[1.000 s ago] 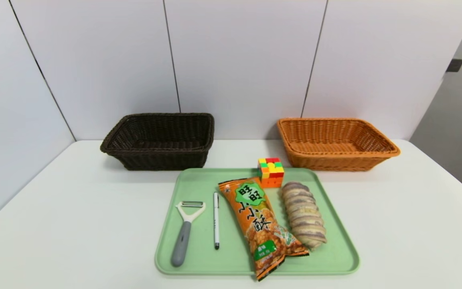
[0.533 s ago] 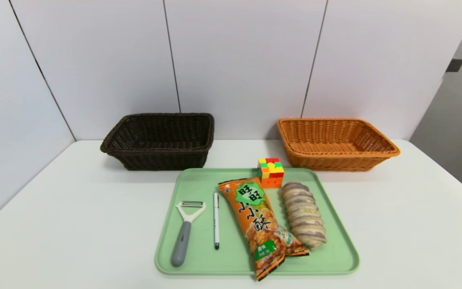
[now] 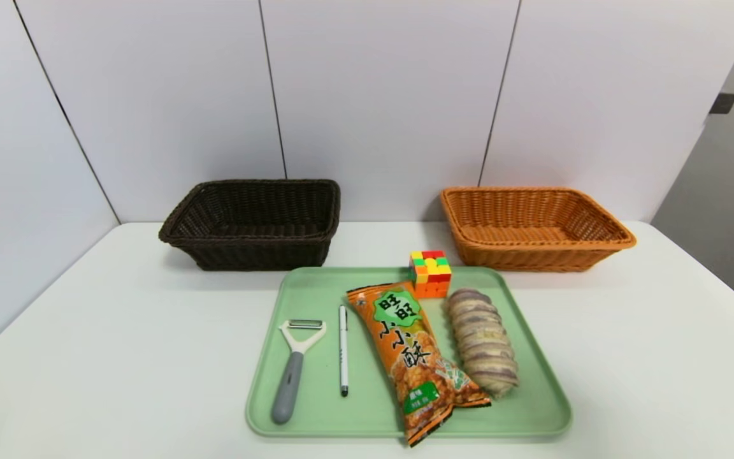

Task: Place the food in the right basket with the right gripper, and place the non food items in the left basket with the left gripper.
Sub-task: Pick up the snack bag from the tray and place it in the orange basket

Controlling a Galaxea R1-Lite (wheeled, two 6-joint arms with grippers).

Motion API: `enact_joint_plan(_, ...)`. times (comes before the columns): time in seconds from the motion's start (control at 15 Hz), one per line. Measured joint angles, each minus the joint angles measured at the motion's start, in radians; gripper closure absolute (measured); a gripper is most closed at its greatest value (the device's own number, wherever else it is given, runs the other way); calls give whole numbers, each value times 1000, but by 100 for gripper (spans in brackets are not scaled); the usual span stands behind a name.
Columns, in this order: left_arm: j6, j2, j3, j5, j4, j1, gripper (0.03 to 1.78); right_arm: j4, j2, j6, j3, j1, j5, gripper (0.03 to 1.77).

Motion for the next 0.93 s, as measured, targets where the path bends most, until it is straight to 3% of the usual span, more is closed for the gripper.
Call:
enact_joint_plan(0.27, -5, 289, -330, -2, 300, -13, 12, 135, 295, 207, -251, 266, -42, 9)
enact_joint_plan(0.47, -13, 453, -439, -2, 413, -36, 12, 234, 481, 270, -409, 420, -93, 9)
enact_joint_plan(0.67, -40, 549, -467, 5, 370, -101, 12, 387, 639, 281, -559, 507, -108, 9)
enact_joint_plan(0.93, -164, 615, -461, 5, 231, -194, 12, 544, 786, 297, -713, 587, -109, 9)
